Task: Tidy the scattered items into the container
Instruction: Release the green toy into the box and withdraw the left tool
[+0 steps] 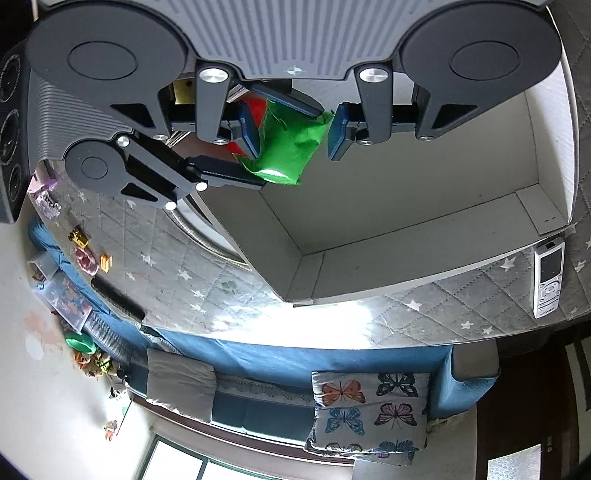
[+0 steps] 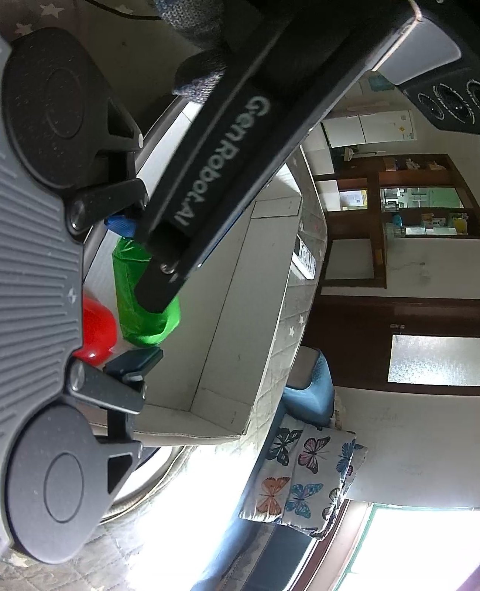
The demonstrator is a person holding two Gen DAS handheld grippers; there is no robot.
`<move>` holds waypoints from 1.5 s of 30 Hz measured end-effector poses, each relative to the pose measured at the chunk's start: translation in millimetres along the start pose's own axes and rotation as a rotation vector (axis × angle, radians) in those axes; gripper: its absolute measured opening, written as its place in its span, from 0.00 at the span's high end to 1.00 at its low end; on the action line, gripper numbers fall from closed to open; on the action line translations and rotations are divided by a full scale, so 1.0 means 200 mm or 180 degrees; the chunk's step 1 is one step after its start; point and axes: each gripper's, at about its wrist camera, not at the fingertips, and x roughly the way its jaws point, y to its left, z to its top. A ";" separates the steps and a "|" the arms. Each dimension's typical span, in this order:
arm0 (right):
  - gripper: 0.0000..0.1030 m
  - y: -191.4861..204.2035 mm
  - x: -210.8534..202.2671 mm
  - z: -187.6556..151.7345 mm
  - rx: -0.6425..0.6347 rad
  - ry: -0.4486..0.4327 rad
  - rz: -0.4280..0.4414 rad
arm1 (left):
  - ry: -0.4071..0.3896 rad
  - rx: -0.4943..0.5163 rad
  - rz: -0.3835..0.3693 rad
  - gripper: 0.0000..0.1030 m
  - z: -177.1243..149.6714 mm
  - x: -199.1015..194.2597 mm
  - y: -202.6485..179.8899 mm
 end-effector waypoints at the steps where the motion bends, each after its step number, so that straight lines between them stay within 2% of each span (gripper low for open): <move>1: 0.40 0.00 0.00 0.00 0.0000 0.0000 -0.0004 | -0.0003 -0.0007 0.0000 0.57 0.00 0.00 0.00; 9: 0.35 0.01 -0.04 0.00 0.0072 -0.0033 -0.0024 | -0.0020 -0.0072 0.0009 0.57 -0.02 -0.03 0.00; 20: 0.30 0.01 -0.22 -0.06 0.0216 -0.0198 -0.0082 | -0.0125 -0.0166 0.0013 0.57 -0.08 -0.12 -0.04; 34: 0.25 0.05 -0.44 -0.22 0.0365 -0.0285 -0.0132 | -0.0175 -0.0168 0.0085 0.57 -0.23 -0.19 -0.16; 37: 0.19 0.06 -0.47 -0.26 0.0358 -0.0288 -0.0172 | -0.0196 -0.0191 0.0087 0.57 -0.27 -0.21 -0.17; 45: 0.19 0.09 -0.54 -0.37 0.0377 -0.0240 -0.0279 | -0.0234 -0.0198 0.0025 0.57 -0.35 -0.23 -0.24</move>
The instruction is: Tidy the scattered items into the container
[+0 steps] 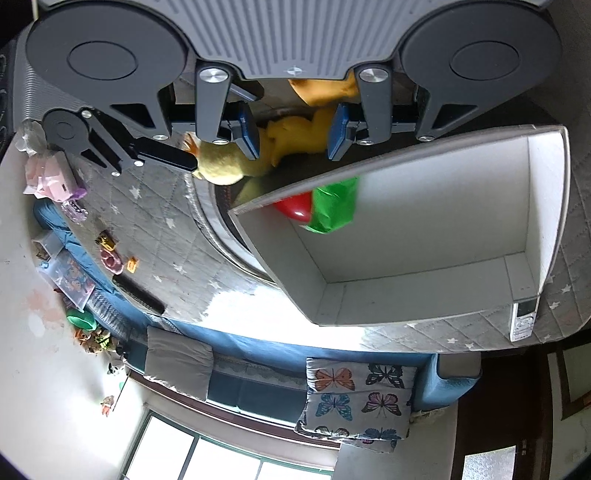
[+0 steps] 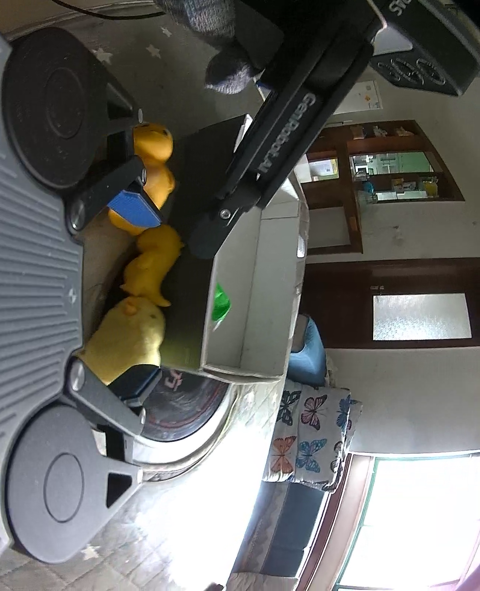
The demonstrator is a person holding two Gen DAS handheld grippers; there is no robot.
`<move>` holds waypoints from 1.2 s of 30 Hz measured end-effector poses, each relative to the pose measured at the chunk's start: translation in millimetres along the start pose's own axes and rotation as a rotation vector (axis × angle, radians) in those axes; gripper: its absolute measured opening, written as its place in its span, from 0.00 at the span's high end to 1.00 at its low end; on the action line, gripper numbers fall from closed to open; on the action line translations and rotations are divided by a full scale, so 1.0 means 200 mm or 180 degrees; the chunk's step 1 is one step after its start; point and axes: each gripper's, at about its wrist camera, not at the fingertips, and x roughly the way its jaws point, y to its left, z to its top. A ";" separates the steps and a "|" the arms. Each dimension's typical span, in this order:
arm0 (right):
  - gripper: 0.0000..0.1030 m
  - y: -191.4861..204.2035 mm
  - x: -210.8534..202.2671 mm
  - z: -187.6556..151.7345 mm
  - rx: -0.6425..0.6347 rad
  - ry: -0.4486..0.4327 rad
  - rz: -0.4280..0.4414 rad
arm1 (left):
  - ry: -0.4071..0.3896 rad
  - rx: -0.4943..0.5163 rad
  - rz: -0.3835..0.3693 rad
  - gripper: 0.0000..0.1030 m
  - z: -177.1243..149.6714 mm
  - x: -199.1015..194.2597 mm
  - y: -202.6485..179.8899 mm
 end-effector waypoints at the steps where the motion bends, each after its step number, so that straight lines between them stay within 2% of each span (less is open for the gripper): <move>1: 0.19 0.00 -0.01 -0.01 0.0011 0.0003 -0.0014 | -0.0003 -0.0001 -0.0007 0.57 -0.01 0.00 -0.01; 7: 0.19 -0.03 -0.05 -0.06 0.0059 0.0007 -0.0099 | 0.0018 -0.0062 -0.0088 0.57 -0.07 0.00 -0.04; 18: 0.19 -0.16 0.01 -0.07 0.0018 0.0113 -0.0210 | 0.0076 -0.0181 -0.0239 0.58 -0.09 0.05 -0.09; 29: 0.13 -0.27 0.19 0.00 -0.0146 0.0308 0.0111 | 0.0107 -0.0339 -0.0229 0.58 -0.05 0.11 -0.04; 36: 0.14 -0.26 0.24 -0.01 -0.0226 0.0448 0.0328 | 0.0161 -0.0358 -0.0227 0.58 -0.04 0.15 -0.04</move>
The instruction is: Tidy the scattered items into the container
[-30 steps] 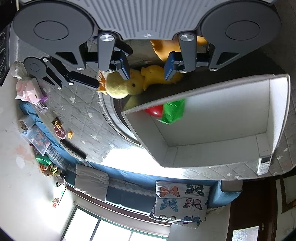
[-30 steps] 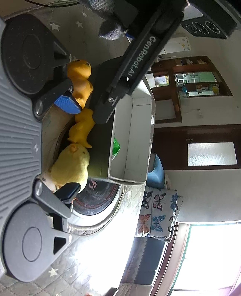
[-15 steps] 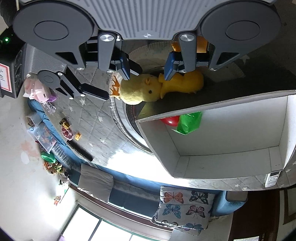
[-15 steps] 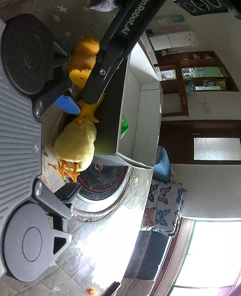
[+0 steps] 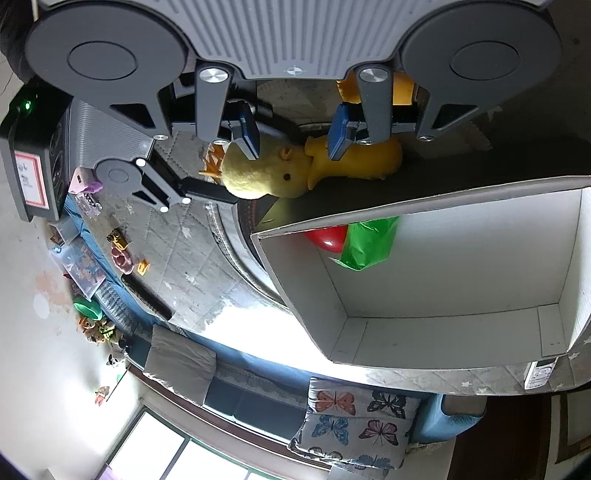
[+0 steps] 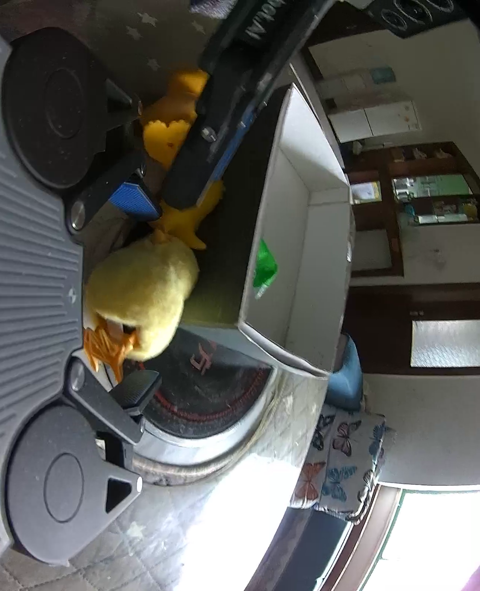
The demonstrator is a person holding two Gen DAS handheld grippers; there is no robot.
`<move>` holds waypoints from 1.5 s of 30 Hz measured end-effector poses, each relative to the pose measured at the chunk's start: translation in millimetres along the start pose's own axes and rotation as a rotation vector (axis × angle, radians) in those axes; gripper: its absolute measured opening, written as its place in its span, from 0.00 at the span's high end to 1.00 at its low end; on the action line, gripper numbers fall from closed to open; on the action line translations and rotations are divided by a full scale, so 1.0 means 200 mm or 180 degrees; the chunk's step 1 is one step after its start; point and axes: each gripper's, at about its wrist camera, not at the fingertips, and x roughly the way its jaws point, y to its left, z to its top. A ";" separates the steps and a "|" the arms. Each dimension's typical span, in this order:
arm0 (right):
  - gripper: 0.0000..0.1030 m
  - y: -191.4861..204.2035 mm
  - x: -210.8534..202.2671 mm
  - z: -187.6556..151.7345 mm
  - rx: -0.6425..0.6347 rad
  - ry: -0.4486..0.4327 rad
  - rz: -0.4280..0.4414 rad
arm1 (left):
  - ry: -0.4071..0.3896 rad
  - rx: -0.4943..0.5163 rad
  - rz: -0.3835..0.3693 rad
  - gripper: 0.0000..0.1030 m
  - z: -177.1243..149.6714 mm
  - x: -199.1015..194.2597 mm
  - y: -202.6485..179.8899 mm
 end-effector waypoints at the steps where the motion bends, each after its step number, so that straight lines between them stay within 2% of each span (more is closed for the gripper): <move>1: 0.15 0.01 -0.01 -0.01 -0.0007 0.0001 0.0020 | 0.0003 -0.0004 -0.0001 0.58 0.00 0.00 0.00; 9: 0.31 0.09 -0.08 -0.06 0.0134 -0.0034 -0.0044 | 0.0029 -0.0041 -0.0086 0.58 0.00 0.02 -0.02; 14: 0.34 0.09 -0.07 -0.05 0.0339 -0.0067 -0.0180 | 0.0041 -0.0140 -0.0123 0.58 0.03 0.05 -0.03; 16: 0.39 0.07 -0.06 -0.05 0.0452 -0.0064 -0.0211 | 0.0036 -0.0214 -0.0150 0.58 0.04 0.05 -0.02; 19: 0.42 0.07 -0.06 -0.06 0.0500 -0.0089 -0.0236 | 0.0019 -0.0315 -0.0181 0.58 0.07 0.06 -0.01; 23: 0.43 0.07 -0.11 -0.08 0.0463 -0.0123 -0.0232 | 0.0046 -0.0423 -0.0219 0.58 0.09 0.09 0.00; 35: 0.43 0.03 -0.23 -0.19 0.0757 -0.0253 -0.0160 | 0.0206 -0.0591 -0.0243 0.58 0.05 0.18 0.00; 40: 0.43 0.04 -0.25 -0.20 0.0784 -0.0273 -0.0174 | 0.0176 -0.0533 -0.0217 0.58 0.04 0.19 -0.02; 45: 0.43 0.07 -0.30 -0.18 0.0723 -0.0324 -0.0191 | 0.0065 -0.0470 -0.0264 0.59 0.04 0.12 -0.04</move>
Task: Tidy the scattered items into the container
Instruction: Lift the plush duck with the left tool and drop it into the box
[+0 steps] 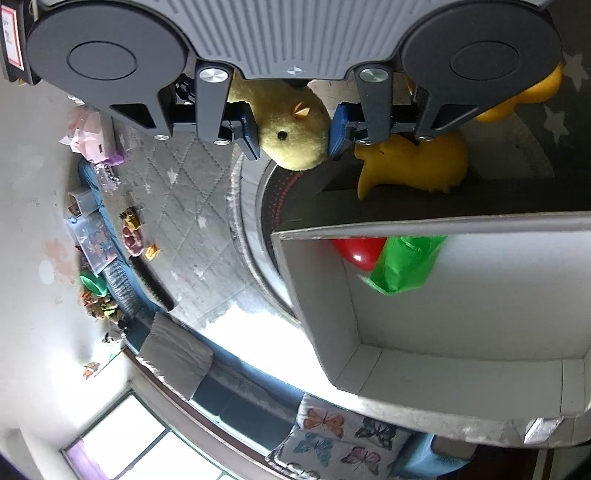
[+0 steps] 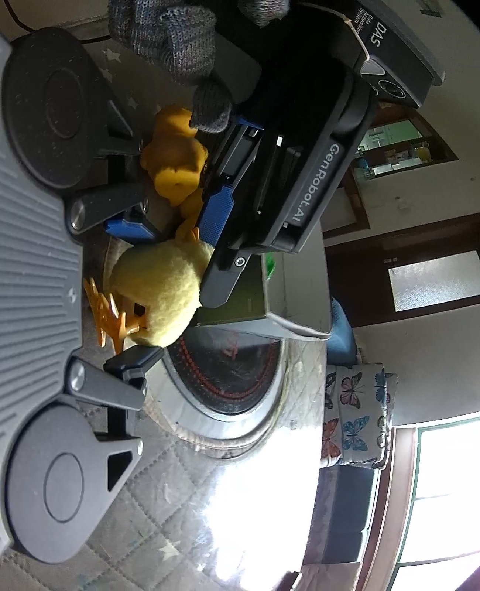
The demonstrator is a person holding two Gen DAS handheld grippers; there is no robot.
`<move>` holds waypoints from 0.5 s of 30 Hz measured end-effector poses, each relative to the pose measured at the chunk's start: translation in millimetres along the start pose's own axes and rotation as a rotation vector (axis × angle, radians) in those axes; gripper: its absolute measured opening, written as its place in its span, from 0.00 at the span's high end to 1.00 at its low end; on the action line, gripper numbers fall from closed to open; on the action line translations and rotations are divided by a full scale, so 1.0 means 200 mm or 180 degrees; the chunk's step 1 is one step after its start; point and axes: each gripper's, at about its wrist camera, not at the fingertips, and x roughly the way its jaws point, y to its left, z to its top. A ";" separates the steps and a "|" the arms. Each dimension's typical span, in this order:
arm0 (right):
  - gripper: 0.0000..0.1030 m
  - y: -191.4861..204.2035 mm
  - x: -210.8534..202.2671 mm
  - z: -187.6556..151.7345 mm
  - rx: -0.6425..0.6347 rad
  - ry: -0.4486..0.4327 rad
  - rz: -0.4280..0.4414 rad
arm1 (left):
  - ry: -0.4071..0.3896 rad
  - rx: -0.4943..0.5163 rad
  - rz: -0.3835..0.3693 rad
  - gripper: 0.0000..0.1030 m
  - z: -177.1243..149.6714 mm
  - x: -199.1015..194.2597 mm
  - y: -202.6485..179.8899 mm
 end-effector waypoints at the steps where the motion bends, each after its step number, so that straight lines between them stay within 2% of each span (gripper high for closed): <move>1: 0.43 0.01 -0.01 0.01 -0.0025 -0.0027 -0.0007 | -0.0043 0.0021 -0.0006 0.59 0.01 -0.02 -0.01; 8: 0.43 0.09 -0.03 0.20 -0.0259 -0.0286 -0.0050 | -0.0419 0.0101 -0.0048 0.59 0.13 -0.20 -0.03; 15: 0.43 0.15 0.13 0.41 -0.0429 -0.0407 -0.0041 | -0.0673 0.0004 0.0025 0.59 0.32 -0.24 0.06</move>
